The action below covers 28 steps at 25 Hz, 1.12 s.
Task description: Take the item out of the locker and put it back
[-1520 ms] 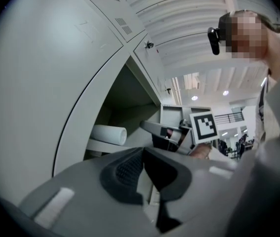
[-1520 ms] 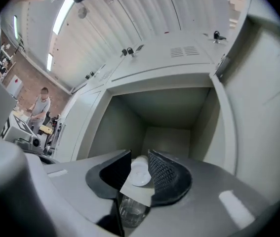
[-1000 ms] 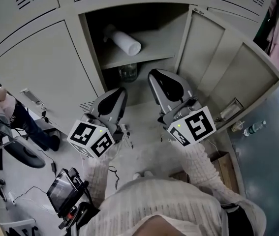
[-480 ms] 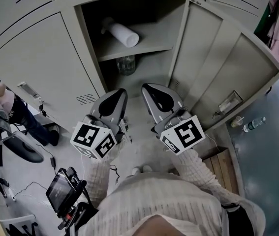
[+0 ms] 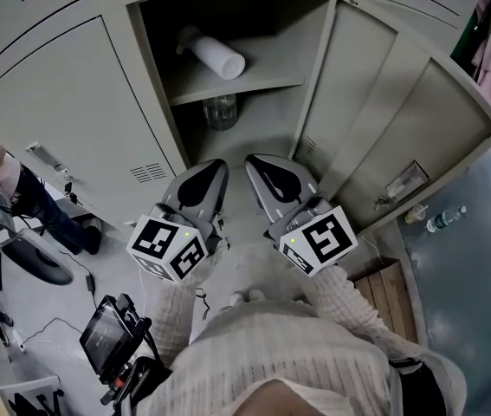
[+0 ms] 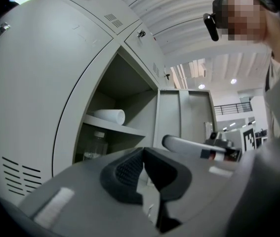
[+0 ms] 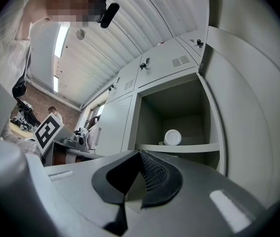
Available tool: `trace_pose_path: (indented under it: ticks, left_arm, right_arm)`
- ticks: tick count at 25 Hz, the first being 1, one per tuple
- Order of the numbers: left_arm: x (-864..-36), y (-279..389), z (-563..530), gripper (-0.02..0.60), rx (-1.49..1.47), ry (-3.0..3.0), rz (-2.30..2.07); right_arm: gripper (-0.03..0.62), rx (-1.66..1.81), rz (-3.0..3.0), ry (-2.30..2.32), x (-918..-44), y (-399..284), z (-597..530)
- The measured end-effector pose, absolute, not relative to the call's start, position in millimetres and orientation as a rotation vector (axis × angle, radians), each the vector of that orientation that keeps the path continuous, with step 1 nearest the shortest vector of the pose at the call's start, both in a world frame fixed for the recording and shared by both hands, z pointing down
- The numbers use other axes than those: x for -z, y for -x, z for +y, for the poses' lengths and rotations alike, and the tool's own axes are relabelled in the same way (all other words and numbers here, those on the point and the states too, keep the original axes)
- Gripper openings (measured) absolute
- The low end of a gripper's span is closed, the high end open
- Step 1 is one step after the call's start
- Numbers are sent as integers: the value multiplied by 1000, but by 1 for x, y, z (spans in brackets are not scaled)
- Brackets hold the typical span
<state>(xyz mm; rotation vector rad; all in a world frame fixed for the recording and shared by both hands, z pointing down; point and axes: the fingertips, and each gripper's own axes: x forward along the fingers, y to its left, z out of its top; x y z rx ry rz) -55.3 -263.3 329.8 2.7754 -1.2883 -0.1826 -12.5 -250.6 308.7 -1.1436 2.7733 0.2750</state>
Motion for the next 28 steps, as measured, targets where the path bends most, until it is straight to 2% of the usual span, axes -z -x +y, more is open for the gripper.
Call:
trace_pose_path:
  ticks: [28]
  left_arm:
    - [-338,35,-253,8,110,-2820,-1217]
  right_arm:
    - [0,-200,2793,1167,-327,2,-257]
